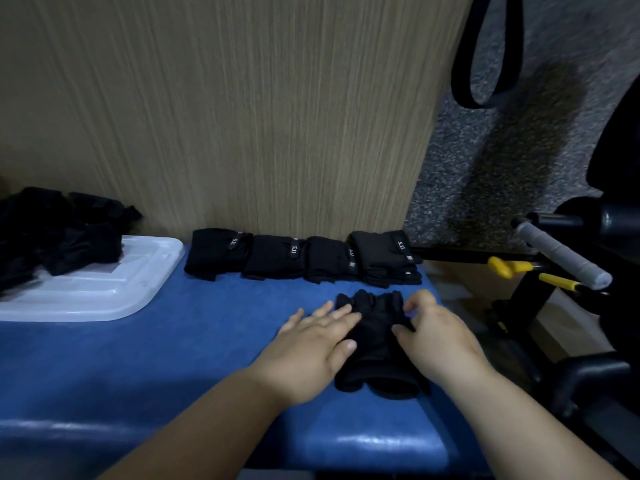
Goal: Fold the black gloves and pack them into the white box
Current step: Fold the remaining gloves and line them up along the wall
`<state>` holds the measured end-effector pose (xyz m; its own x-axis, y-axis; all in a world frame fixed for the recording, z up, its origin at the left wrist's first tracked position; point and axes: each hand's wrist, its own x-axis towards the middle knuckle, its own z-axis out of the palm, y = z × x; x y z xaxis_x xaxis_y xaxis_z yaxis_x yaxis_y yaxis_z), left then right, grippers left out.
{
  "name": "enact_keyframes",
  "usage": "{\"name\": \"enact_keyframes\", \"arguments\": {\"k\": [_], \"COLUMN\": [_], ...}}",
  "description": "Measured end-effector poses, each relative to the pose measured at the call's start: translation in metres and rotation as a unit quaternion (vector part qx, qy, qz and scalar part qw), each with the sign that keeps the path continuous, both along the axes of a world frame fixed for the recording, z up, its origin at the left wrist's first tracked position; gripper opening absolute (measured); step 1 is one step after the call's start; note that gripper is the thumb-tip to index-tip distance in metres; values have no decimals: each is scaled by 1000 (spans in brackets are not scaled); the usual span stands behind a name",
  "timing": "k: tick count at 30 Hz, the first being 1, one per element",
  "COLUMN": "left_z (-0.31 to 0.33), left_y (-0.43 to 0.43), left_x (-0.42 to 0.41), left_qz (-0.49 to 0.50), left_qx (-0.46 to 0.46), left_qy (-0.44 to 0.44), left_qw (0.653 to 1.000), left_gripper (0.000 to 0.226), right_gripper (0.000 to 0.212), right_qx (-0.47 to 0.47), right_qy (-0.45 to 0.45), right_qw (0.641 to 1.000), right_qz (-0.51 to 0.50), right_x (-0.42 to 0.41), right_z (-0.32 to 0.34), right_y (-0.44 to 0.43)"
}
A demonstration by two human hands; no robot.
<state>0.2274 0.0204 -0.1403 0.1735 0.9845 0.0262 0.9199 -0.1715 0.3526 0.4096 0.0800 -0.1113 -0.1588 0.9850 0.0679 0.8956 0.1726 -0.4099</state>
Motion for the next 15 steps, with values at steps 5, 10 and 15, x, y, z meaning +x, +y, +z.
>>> {"name": "enact_keyframes", "arguments": {"k": [5,10,15], "left_z": [-7,-8,-9], "left_y": [9,8,8], "left_x": [11,12,11], "left_qz": [7,15,16], "left_qx": [-11,-15,-14], "left_qy": [32,43,37], "left_qw": [999,999,999], "left_gripper": [51,52,52], "right_gripper": [48,59,63], "right_qx": [78,-26,-100], "right_qy": [15,-58,-191], "right_qw": [996,984,964], "right_qz": [34,164,153], "right_x": [16,5,2], "right_z": [-4,-9,-12], "right_y": [3,-3,-4]}}
